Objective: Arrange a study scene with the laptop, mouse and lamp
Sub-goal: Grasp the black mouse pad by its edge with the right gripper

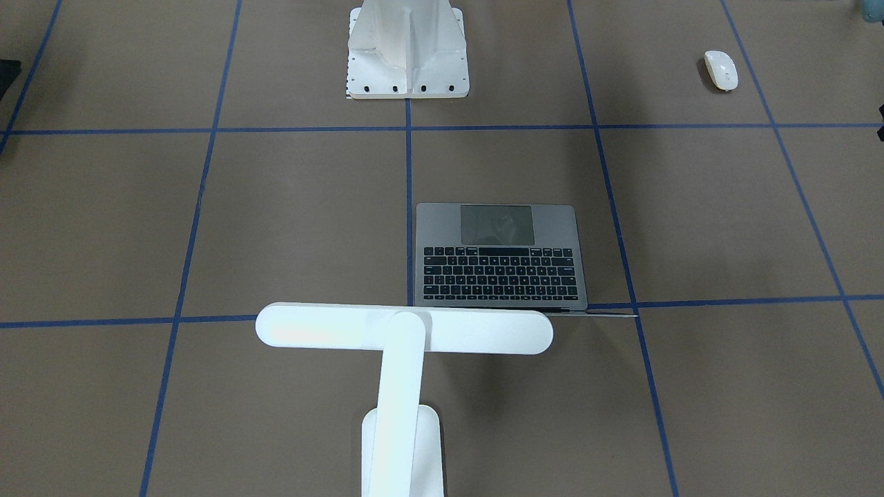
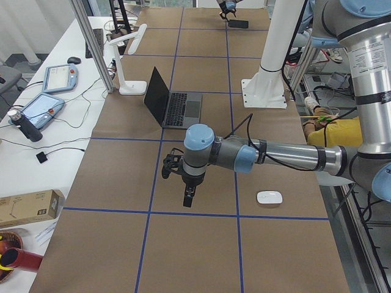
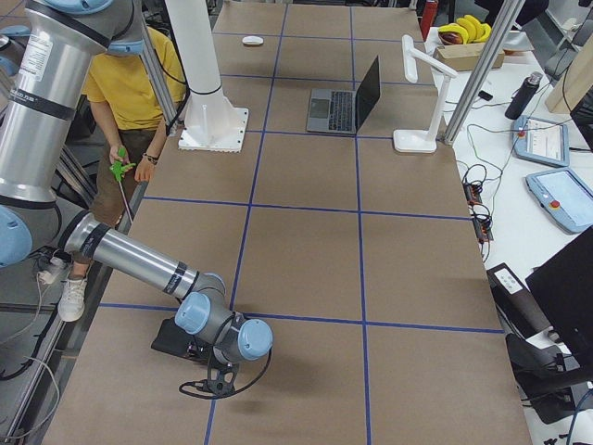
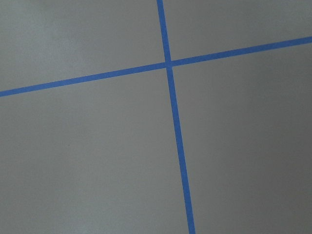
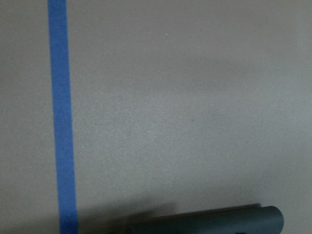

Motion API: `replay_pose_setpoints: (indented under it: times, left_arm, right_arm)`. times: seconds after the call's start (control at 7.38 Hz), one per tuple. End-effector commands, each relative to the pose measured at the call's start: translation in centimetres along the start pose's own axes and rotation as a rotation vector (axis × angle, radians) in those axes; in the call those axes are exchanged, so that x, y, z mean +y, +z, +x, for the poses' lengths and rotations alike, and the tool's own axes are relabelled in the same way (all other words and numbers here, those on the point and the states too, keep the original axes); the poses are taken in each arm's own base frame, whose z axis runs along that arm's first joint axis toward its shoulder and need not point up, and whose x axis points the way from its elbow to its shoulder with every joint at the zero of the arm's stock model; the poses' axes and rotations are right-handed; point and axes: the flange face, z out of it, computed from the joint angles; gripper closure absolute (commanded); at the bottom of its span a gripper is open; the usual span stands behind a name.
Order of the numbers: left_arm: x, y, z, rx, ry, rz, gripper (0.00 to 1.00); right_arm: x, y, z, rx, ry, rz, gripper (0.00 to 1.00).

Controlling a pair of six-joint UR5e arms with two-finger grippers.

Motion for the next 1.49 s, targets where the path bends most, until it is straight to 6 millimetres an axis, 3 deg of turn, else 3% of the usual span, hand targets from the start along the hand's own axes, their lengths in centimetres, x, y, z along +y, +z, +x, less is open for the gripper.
replay_pose_setpoints:
  times: [0.0,0.54,0.81,0.95,1.35]
  left_arm:
    - [0.0,0.0,0.0,-0.001,-0.001,0.001,0.00]
    - [0.0,0.0,0.0,-0.001,-0.001,0.001,0.00]
    - [0.0,0.0,0.0,-0.001,-0.001,0.001,0.00]
    - [0.0,0.0,0.0,0.000,-0.001,0.001,0.00]
    - [0.0,0.0,0.0,0.000,-0.005,0.000,0.00]
  right_arm:
    - [0.3,-0.1,-0.2,0.001,-0.046,0.004,0.46]
    - [0.3,0.1,-0.2,0.010,-0.075,0.009,0.65]
    - [0.9,-0.4,-0.4,0.001,-0.109,0.013,0.86]
    - [1.9,-1.3,-0.7,-0.017,-0.133,0.019,0.94]
    - [5.5,-4.7,-1.6,-0.084,-0.187,0.021,1.00]
